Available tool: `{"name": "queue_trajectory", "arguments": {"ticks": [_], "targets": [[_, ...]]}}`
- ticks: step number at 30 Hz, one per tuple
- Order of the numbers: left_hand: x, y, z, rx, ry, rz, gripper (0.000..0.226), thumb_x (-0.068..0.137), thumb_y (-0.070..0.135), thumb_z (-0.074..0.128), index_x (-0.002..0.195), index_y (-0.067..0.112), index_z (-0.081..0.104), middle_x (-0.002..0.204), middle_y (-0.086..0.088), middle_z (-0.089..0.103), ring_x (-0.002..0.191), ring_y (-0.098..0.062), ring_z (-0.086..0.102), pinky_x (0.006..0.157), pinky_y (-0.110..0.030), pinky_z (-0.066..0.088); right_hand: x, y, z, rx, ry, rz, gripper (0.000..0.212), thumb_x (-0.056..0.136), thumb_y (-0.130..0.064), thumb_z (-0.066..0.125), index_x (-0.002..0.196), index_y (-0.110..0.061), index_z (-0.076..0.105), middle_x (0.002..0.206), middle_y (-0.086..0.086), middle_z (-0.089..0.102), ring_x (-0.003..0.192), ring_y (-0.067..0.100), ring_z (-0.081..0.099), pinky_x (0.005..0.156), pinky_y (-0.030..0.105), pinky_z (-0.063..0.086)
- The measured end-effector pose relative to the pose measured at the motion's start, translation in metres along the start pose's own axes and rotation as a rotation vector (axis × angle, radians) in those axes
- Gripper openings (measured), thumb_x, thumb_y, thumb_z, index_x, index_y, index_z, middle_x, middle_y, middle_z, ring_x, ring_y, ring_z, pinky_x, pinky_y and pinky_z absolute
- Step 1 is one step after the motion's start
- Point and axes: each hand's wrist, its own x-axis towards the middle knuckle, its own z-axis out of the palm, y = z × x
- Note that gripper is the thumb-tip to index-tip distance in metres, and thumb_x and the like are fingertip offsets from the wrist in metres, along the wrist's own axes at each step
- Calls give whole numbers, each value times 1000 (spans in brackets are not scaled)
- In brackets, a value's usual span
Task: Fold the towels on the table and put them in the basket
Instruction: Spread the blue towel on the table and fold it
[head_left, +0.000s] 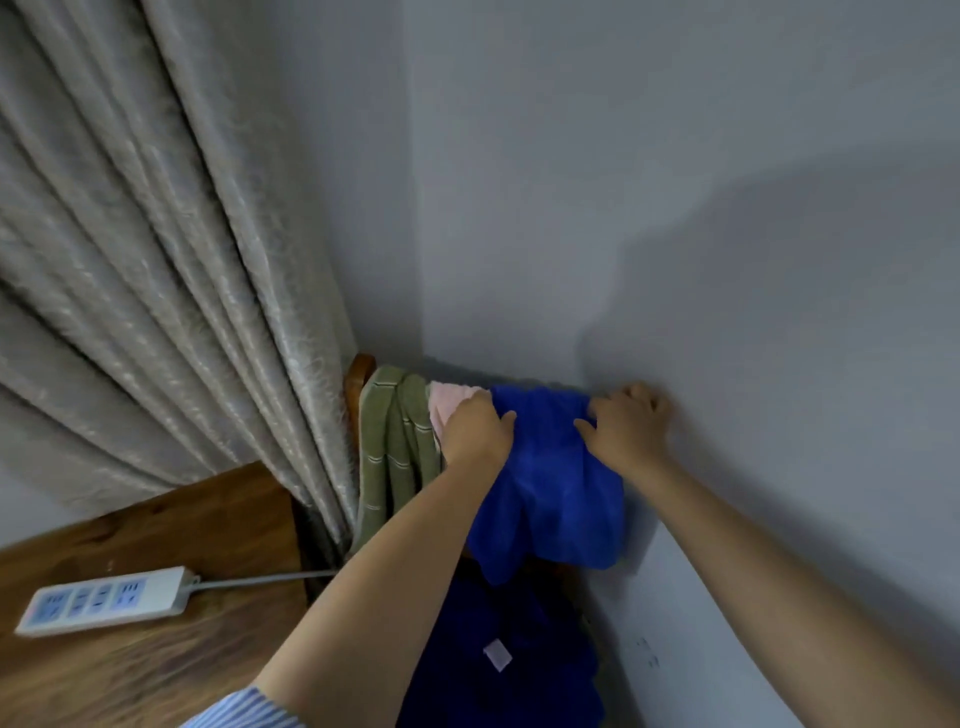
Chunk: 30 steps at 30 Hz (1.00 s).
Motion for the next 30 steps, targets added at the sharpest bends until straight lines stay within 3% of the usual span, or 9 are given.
{"name": "queue_trajectory", "arguments": {"ticks": [6,10,13,16,18,21,24,26,30], "targets": [[12,0,7,-166,70,-41,28,97,20,43,106,-2,58,107,-19,64,100,-30,57,74,-27,38,5,4,6,171,48,-27,23,93,-23,44,74,-15,54,88,2,62,92,23,56,76,27,25],[10,1,0,-233,133,-42,26,96,19,47,108,1,61,105,-16,65,99,-28,59,76,-25,41,4,9,1,354,58,30,40,95,-16,42,57,-22,30,64,-10,35,75,17,44,78,31,33],[10,5,-9,-313,191,-7,21,94,18,50,94,3,65,88,-8,64,87,-25,56,70,-21,35,4,15,-12,566,146,107,40,95,-12,42,57,-18,33,60,-8,34,58,13,38,61,22,30],[8,19,-24,-482,217,47,28,93,15,53,65,15,55,66,4,53,76,-18,50,63,-23,38,5,14,-35,832,221,156,26,95,-4,40,69,-7,43,61,-5,37,63,14,38,49,21,23],[3,34,-41,-567,257,108,19,92,12,54,78,4,63,76,0,56,79,-16,49,61,-20,36,8,5,-59,987,249,158,30,95,-3,36,66,-10,38,64,-2,38,65,15,38,54,23,27],[-11,53,-70,-644,377,169,17,92,12,54,98,0,64,87,-5,60,85,-15,49,73,-21,38,2,-6,-105,961,359,65,25,96,-6,34,71,-13,37,70,1,42,64,14,41,55,21,34],[-24,59,-103,-686,485,194,11,92,12,53,82,10,57,67,6,53,69,-12,48,59,-13,38,-7,-23,-149,1026,378,-103,15,99,-14,29,89,-9,39,69,-8,38,60,3,35,50,1,35],[-38,55,-122,-676,554,195,17,92,13,54,74,13,54,63,8,49,60,-6,44,55,-12,37,-14,-39,-169,1055,376,-208,14,100,-14,29,91,-10,39,70,-9,38,62,5,37,52,-1,35],[-80,25,-158,-680,708,143,19,90,13,55,72,14,54,64,6,50,68,-13,47,64,-23,41,-32,-90,-187,1066,402,-415,15,98,-9,34,88,-8,45,70,-6,41,63,2,37,57,1,35]]}}
